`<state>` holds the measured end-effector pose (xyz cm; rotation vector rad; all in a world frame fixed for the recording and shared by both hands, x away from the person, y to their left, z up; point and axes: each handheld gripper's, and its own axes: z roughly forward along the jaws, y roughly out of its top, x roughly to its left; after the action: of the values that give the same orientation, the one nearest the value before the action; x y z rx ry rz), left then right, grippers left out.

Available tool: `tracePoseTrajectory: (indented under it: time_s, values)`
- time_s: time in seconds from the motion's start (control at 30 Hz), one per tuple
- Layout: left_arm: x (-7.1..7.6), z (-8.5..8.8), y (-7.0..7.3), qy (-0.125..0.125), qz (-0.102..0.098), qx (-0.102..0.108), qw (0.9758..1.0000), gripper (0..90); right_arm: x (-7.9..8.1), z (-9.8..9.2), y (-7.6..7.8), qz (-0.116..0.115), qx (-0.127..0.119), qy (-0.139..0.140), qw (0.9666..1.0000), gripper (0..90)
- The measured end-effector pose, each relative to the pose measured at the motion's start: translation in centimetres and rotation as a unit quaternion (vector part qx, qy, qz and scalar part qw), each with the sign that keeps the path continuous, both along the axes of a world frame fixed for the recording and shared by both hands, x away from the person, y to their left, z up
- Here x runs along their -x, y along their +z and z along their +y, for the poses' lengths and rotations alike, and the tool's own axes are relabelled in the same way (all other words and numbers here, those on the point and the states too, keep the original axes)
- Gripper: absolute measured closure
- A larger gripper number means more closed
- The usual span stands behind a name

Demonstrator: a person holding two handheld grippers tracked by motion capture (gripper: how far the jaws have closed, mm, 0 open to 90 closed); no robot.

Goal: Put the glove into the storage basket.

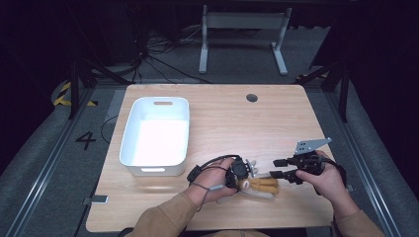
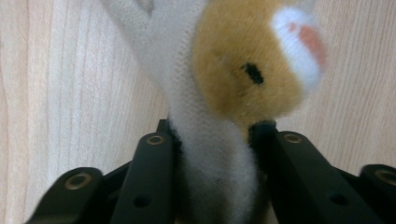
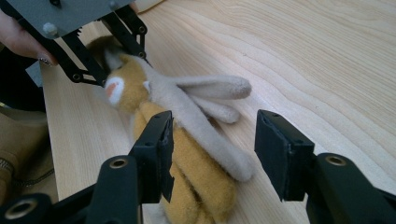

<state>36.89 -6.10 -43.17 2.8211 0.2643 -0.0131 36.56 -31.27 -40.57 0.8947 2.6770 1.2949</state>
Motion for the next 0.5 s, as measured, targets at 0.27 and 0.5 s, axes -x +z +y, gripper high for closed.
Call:
tracePoseTrajectory:
  time_s: [0.27, 0.5]
  values:
    - [-0.31, 0.27, 0.09, 0.008, 0.017, 0.008, 0.9998, 73.1, -0.14, -0.39, 0.03, -0.002, -0.005, -0.008, 1.0000, 47.8]
    - [-0.55, 0.53, 0.58, 0.022, 0.029, 0.016, 0.9992, 73.5, -0.18, -0.84, 0.29, -0.006, -0.010, -0.017, 0.9998, 46.9]
